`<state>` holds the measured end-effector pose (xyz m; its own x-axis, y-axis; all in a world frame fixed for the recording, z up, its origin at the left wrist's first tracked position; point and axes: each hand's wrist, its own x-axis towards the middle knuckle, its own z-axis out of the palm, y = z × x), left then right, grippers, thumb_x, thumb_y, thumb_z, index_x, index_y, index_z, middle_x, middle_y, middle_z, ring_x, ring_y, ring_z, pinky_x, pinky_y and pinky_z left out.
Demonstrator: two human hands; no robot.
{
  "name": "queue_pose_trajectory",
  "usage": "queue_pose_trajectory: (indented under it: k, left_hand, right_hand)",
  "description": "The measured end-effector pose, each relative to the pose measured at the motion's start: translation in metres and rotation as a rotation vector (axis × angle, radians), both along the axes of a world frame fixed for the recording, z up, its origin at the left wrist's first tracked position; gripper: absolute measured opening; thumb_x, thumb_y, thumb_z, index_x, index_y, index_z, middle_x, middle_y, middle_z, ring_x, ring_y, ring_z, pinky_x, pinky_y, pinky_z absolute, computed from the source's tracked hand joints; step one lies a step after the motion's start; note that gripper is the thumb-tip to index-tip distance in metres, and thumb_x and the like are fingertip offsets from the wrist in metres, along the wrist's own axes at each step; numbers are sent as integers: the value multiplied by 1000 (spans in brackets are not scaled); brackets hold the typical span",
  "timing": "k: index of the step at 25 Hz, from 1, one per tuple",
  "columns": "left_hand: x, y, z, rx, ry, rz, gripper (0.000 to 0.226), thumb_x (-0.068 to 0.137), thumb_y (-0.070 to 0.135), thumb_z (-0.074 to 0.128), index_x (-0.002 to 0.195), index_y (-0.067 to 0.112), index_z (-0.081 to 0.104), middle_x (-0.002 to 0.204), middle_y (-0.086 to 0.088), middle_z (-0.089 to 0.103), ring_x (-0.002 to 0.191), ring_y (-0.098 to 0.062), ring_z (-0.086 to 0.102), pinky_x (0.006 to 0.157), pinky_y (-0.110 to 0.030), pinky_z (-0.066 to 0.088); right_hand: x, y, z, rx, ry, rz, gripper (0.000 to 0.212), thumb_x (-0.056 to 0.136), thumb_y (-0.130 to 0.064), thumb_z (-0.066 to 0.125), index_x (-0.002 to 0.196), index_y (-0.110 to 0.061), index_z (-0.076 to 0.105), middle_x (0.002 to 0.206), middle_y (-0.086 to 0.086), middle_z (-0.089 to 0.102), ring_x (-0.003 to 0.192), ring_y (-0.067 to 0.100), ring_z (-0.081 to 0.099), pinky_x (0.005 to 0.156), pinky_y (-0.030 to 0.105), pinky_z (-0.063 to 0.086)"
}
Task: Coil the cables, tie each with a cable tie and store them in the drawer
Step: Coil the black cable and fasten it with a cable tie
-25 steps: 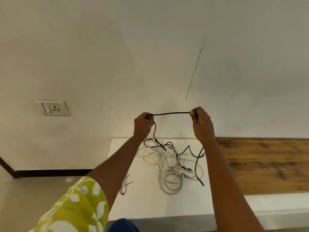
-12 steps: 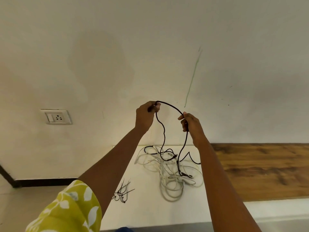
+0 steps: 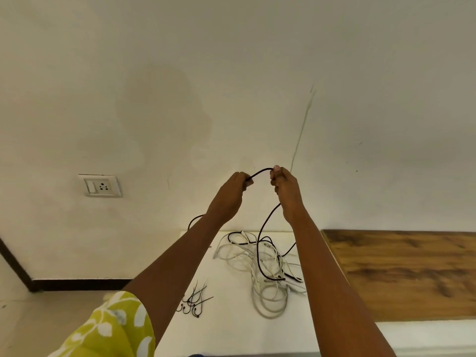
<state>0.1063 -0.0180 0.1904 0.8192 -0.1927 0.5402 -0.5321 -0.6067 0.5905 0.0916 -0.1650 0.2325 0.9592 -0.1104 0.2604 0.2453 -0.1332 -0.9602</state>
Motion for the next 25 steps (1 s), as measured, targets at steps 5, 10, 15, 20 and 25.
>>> queue_pose_trajectory:
  k: [5,10,15,20,25]
  left_hand:
    - [-16,36,-50,52,55,121,21,96,3,37,102,12,55,91,8,48,76,-8,45,70,-21,36]
    - [-21,78,-66,145,96,256,21,97,1,36,104,9,53,103,-5,55,73,-26,54,70,-41,46]
    - [-21,77,-40,153,80,243,23,98,8,35,108,12,55,92,3,51,75,-27,56,72,-41,47]
    - [-18,52,-12,255,44,62,20,100,17,36,105,17,55,89,11,58,75,-17,53,70,-32,43]
    - [-17,44,-9,253,122,24,17,99,15,35,102,15,51,66,14,44,62,-12,42,60,-29,35]
  right_hand:
    - [-1,-14,-16,131,-30,-112,34,102,-26,37,69,-21,44,72,-6,44,67,7,39,66,19,29]
    - [-4,-40,-43,268,-17,-222,35,101,-19,39,68,-17,51,69,-1,49,61,9,39,61,19,30]
    - [-1,-37,-45,-183,404,95,27,93,-12,39,88,-2,64,72,13,63,56,19,51,57,22,39]
    - [-6,18,-40,-356,266,231,36,99,-32,41,111,-5,60,95,8,67,82,16,57,81,27,41]
    - [-4,41,-31,-528,187,257,37,99,-37,39,109,-8,61,81,2,57,71,16,53,63,23,38]
